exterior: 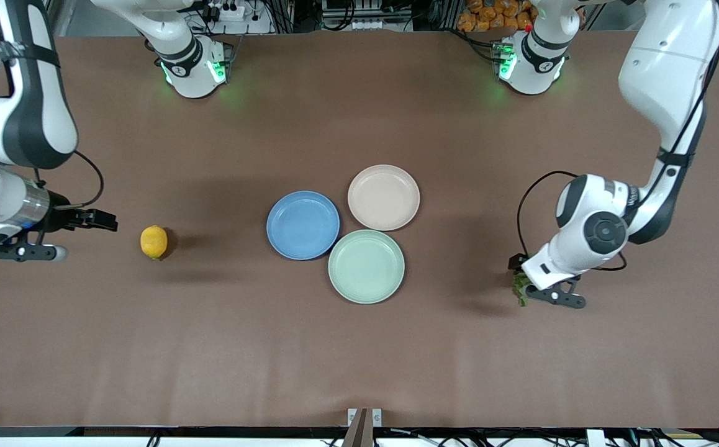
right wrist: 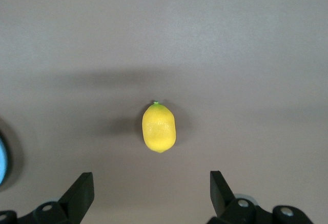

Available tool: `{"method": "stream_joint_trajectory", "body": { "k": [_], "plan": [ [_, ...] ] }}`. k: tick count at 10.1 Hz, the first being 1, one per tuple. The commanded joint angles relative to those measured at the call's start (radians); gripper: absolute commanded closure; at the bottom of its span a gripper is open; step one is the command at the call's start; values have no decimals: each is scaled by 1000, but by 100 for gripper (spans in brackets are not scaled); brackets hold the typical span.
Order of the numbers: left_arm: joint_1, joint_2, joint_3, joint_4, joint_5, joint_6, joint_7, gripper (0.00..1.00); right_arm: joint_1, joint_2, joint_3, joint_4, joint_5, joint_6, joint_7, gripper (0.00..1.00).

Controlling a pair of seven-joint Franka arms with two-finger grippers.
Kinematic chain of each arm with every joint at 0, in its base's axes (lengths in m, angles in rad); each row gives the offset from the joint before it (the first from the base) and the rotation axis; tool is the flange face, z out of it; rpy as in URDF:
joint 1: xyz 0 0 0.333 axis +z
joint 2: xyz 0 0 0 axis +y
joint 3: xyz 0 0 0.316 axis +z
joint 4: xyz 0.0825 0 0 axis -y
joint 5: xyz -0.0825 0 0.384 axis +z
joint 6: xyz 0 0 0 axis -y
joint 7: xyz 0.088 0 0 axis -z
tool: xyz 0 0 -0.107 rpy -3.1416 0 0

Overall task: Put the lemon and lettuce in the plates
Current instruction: 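Grasp the lettuce with the left gripper while the right gripper reaches the lemon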

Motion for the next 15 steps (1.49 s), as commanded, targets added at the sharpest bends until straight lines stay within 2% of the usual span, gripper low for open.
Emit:
{"method": "stream_joint_trajectory", "body": {
  "k": [1, 4, 9, 14, 15],
  "plan": [
    [-11, 20, -2, 15, 29, 10, 39, 0, -12, -27, 7, -120, 15, 112, -39, 0],
    [-9, 37, -2, 15, 29, 10, 50, 0, -8, -7, 7, -259, 14, 321, -39, 0],
    [2, 49, 3, 9, 30, 11, 116, 0, -4, 91, 9, -272, 14, 402, -40, 0],
    [5, 65, 4, 8, 30, 11, 125, 0, -4, 170, 9, -324, 14, 579, -40, 0],
    [5, 68, 4, 9, 29, 11, 125, 8, -4, 179, 9, -333, 14, 596, -40, 0]
  ]
}}
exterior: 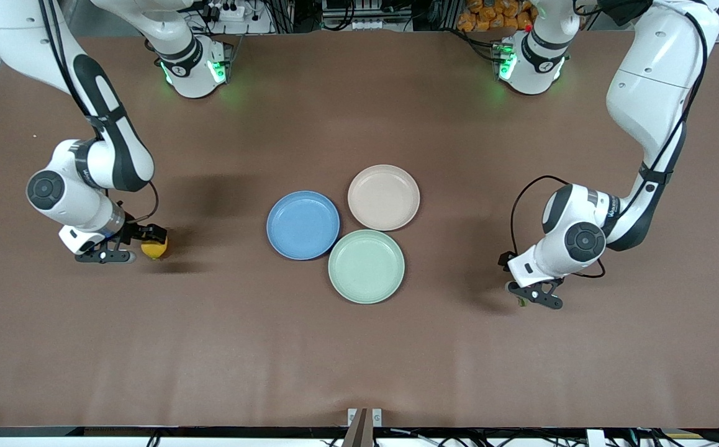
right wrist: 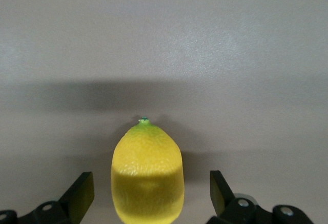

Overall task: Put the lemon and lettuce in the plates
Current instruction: 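Lift the lettuce with the left gripper while the right gripper grasps the lemon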

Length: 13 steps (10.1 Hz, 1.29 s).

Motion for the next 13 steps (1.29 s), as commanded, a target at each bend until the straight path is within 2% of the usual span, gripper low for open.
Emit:
{"method": "stream_joint_trajectory", "body": {
  "k": [1, 2, 7, 9, 11, 13],
  "plan": [
    [6, 9, -3, 9, 22, 3, 13, 76, -5, 13, 5, -20, 14, 48, -16, 0],
    [6, 9, -3, 9, 22, 3, 13, 100, -5, 24, 5, -24, 14, 62, -16, 0],
    [9, -12, -4, 17, 7, 3, -7, 100, -5, 62, 5, -47, 14, 151, -14, 0],
    [3, -44, -13, 12, 7, 0, -91, 100, -5, 73, 5, -46, 14, 156, -14, 0],
    [9, -77, -64, -8, 5, 0, -218, 100, -5, 73, 6, -46, 14, 154, -14, 20],
    [9, -141, -121, -66, 5, -2, -333, 100, -3, 77, 6, -46, 14, 154, -14, 37]
  ]
}}
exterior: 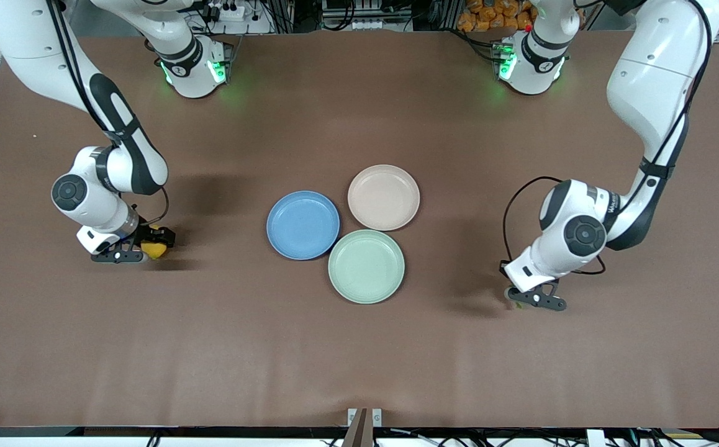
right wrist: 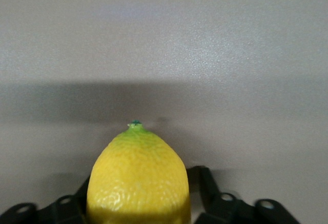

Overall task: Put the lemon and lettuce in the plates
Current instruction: 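Lift the lettuce with the left gripper while the right gripper grasps the lemon, then carry the lettuce to the beige plate while the right gripper carries the lemon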

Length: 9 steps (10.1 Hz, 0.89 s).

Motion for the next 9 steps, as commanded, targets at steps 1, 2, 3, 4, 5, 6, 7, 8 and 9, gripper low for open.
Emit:
{"method": "stream_joint_trajectory", "body": {
  "k": [1, 2, 3, 4, 5, 6, 7, 8, 9],
  "plan": [
    [4, -103, -66, -107, 5, -7, -137, 100, -3, 5, 5, -7, 14, 15, -14, 44],
    [4, -123, -98, -136, 5, -10, -184, 100, -2, 6, 5, -7, 14, 13, -13, 51],
    [4, -129, -143, -155, 5, -12, -246, 100, 6, 5, 5, -4, 14, 9, -11, 56],
    [-7, -126, -181, -158, 5, -27, -331, 100, 13, 3, 5, 4, 14, 0, -11, 60],
    [-27, -123, -210, -157, 5, -32, -422, 100, 18, -1, 5, 7, 14, 0, -8, 61],
    [-59, -121, -220, -157, 5, -34, -488, 100, 30, -8, 7, 13, 14, -14, -7, 61],
    [-106, -121, -221, -155, 5, -34, -552, 100, 47, -11, 7, 33, 14, -58, -2, 61],
    [-152, -118, -221, -155, 5, -34, -628, 100, 64, -15, 10, 63, 15, -112, 0, 61],
    [-197, -109, -221, -155, 7, -34, -683, 100, 72, -15, 16, 97, 15, -175, 0, 61]
  ]
}}
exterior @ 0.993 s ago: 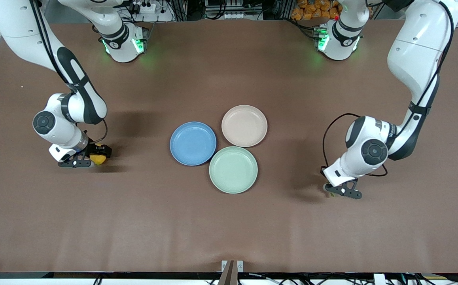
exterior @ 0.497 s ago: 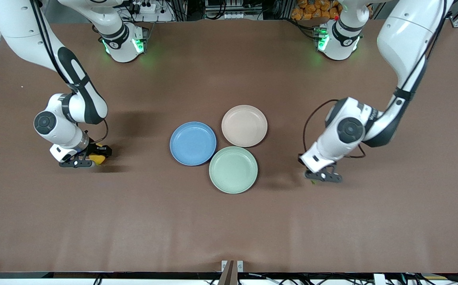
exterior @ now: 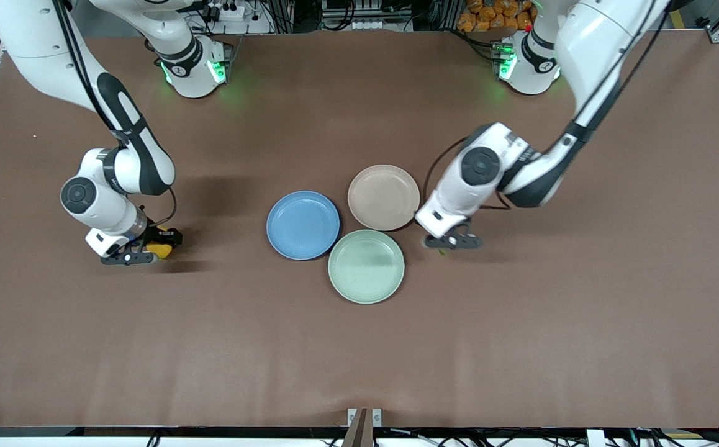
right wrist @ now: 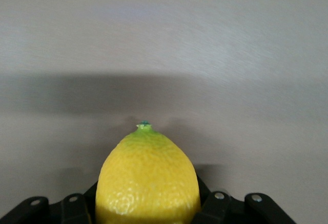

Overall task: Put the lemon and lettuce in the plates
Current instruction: 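Carry the lettuce to the beige plate while the right gripper carries the lemon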

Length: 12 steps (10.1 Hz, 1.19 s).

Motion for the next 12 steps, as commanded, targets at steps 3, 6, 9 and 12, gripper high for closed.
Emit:
{"method": "stream_joint_trajectory", "body": {
  "k": [3, 6, 9, 12],
  "plan": [
    [-128, 8, 7, -14, 12, -12, -198, 100, 22, -23, 60, 130, 34, -202, -1, 64],
    [-183, 19, 7, -13, 12, -12, -292, 87, 32, -23, 121, 240, 96, -344, 48, 64],
    [-183, 21, 8, -14, 22, -13, -327, 0, 139, -20, 138, 288, 96, -371, 259, 63],
    [-168, 12, 13, -5, 22, -113, -314, 0, 256, -6, 138, 320, 97, -368, 457, 63]
  ]
}}
